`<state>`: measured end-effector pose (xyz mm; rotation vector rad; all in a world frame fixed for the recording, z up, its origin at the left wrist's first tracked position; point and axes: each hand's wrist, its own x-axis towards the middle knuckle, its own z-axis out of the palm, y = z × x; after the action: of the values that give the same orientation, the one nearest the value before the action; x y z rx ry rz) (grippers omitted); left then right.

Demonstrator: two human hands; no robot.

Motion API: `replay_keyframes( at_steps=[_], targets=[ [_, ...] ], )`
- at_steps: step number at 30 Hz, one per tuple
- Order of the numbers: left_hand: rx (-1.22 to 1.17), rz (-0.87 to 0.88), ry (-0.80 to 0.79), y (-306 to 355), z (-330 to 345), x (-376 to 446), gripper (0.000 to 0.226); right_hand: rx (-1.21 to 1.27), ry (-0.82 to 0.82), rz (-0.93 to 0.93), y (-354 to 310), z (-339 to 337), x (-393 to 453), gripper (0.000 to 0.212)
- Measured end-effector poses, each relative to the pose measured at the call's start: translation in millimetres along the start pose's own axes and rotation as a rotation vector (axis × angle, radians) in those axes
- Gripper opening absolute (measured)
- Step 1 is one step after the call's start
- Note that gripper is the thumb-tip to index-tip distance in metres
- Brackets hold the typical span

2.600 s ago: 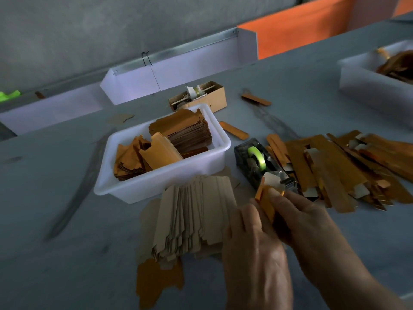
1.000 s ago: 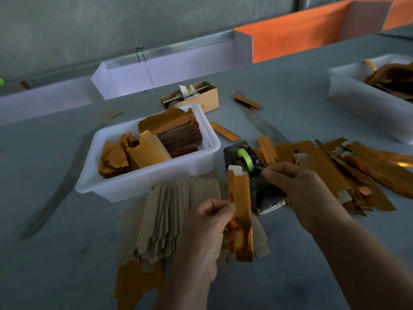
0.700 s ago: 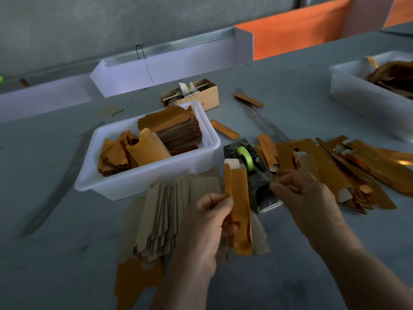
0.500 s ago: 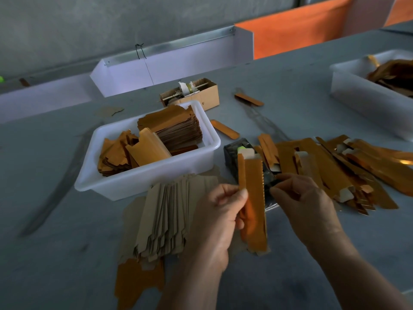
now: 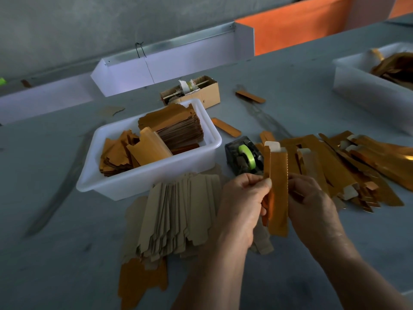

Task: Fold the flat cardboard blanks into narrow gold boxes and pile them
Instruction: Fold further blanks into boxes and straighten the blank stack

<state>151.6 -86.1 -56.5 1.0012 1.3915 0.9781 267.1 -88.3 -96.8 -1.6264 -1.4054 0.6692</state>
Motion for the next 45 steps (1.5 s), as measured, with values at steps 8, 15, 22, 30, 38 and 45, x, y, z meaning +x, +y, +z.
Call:
replay_keyframes(
  at_steps=[8, 15, 22, 30, 38, 45],
  targets=[
    [-0.005, -0.015, 0.039, 10.0, 2.9, -2.0, 0.014, -0.261, 0.041, -0.161, -7.8, -6.8, 4.3, 0.007],
    [0.019, -0.054, 0.039, 14.5, 0.2, -5.3, 0.013, -0.002, 0.019, -0.033, -11.8, -32.9, -1.9, 0.011],
    [-0.217, -0.102, -0.021, 10.4, -13.5, -25.5, 0.008, 0.441, -0.345, 0.001, -35.1, -52.6, -19.5, 0.017],
    [-0.197, -0.082, -0.041, 10.0, -25.7, -38.7, 0.003, 0.337, -0.412, -0.158, -46.9, -42.0, -19.9, 0.026],
    [-0.252, -0.056, -0.118, 12.0, -32.1, -42.5, 0.006, 0.139, -0.321, -0.153, -54.4, -38.3, -17.6, 0.036],
    [-0.293, -0.071, -0.202, 15.3, -34.7, -43.2, 0.023, 0.079, -0.302, -0.11, -62.0, -37.2, -18.4, 0.025]
  ],
)
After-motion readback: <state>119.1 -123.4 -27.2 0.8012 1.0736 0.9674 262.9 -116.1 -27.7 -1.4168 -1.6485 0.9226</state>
